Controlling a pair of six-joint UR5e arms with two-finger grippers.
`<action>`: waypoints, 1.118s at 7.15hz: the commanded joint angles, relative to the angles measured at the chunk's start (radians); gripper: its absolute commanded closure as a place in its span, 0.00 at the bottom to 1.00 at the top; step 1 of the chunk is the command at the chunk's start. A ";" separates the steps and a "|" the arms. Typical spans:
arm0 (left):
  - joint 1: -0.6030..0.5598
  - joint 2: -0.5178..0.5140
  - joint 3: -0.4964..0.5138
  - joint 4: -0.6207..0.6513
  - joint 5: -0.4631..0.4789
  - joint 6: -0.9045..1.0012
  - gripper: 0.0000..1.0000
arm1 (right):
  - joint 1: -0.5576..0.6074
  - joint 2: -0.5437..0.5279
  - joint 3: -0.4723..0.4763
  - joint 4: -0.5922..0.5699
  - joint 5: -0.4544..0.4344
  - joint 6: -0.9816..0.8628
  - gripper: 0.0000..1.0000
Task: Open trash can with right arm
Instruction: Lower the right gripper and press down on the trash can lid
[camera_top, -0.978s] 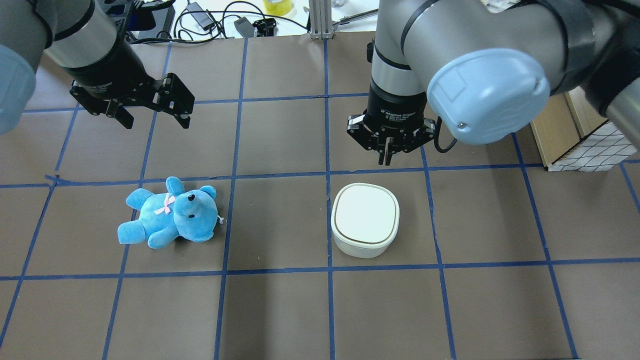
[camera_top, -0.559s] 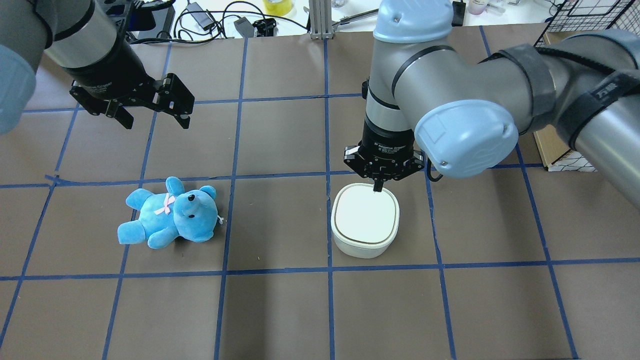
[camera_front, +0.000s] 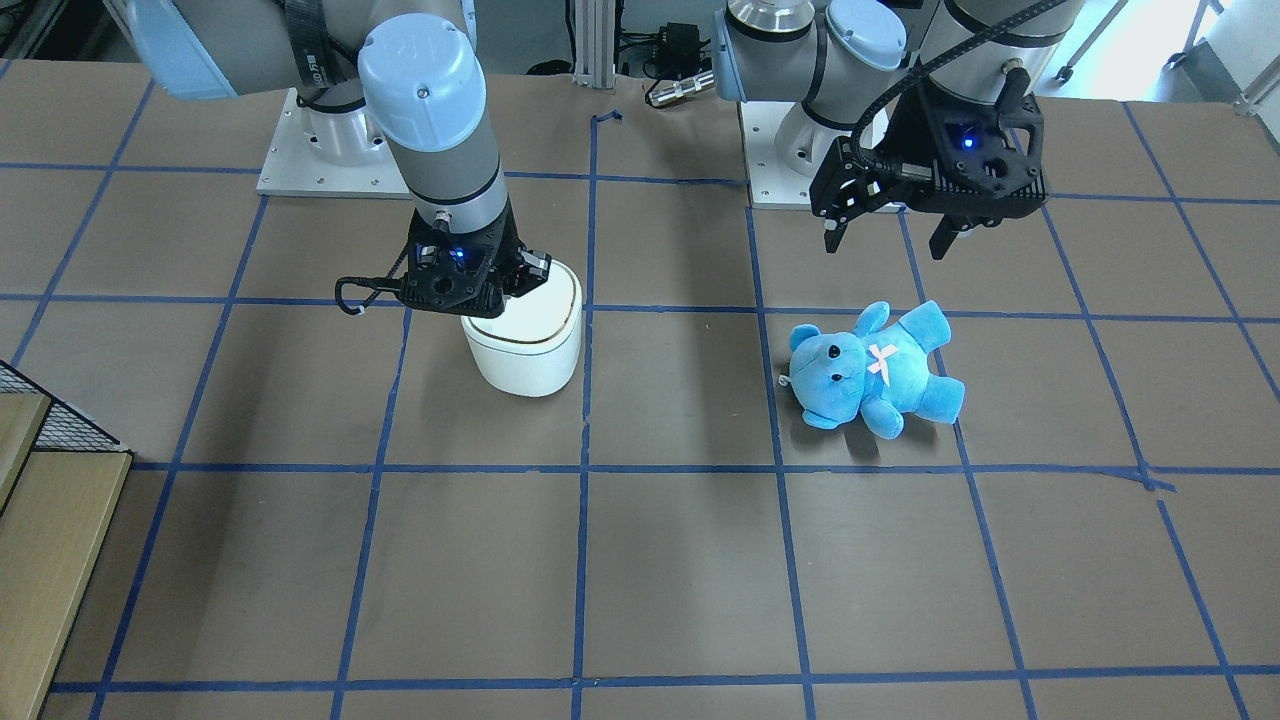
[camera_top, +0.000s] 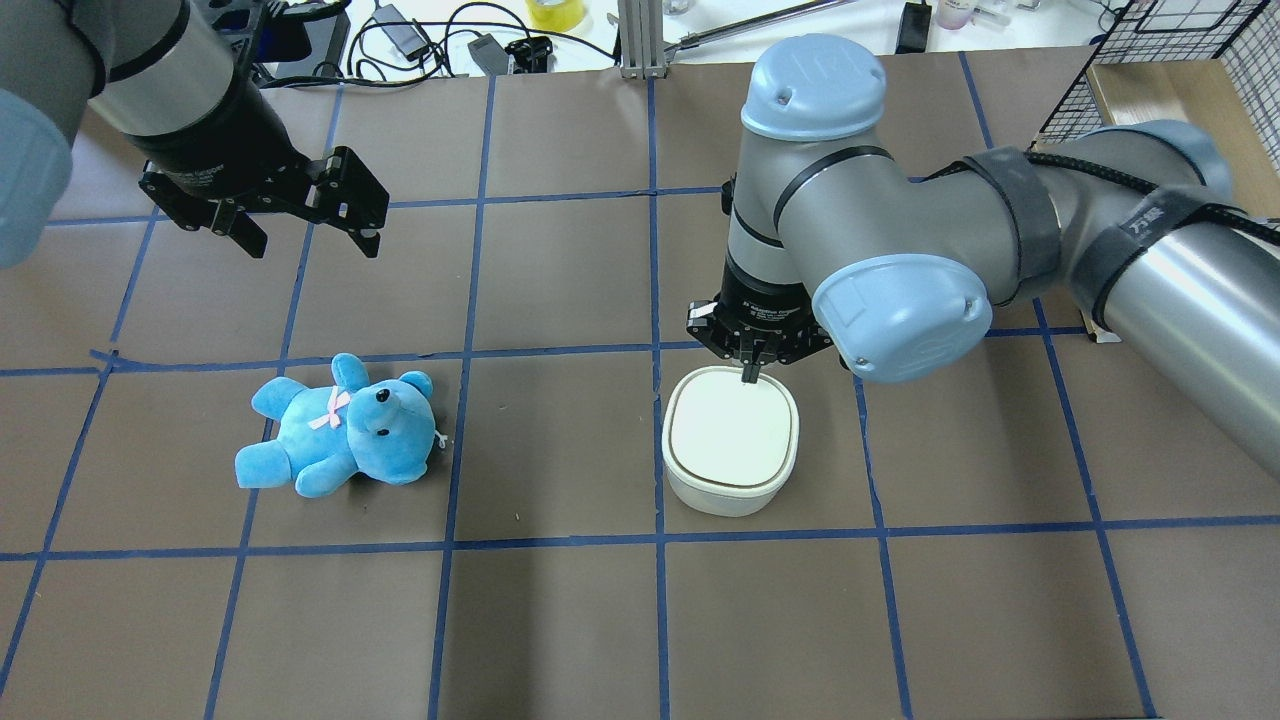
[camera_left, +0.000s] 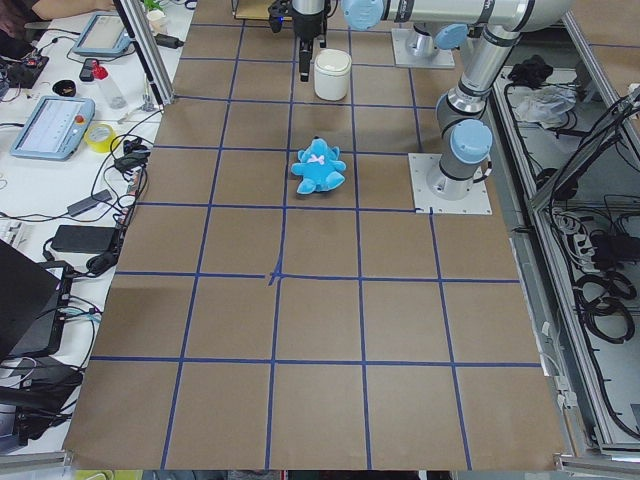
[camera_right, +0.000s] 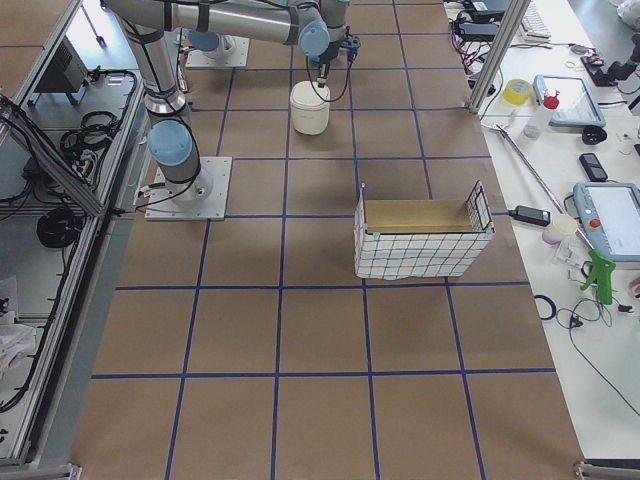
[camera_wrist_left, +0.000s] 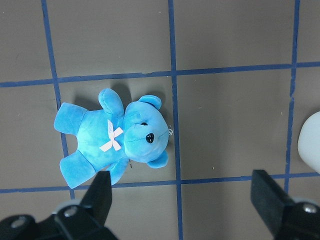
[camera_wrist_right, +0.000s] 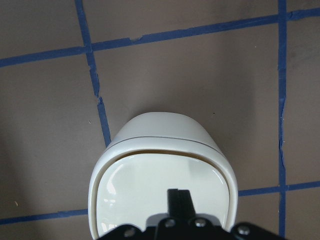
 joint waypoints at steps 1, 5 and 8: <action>0.000 0.000 0.000 0.000 0.000 0.000 0.00 | -0.002 0.003 0.016 0.015 0.002 -0.003 1.00; 0.000 0.000 0.000 0.000 0.000 0.000 0.00 | -0.002 0.004 0.049 0.033 0.011 -0.018 1.00; 0.000 0.000 0.000 0.000 0.000 0.000 0.00 | -0.002 0.001 0.057 0.053 0.016 -0.025 1.00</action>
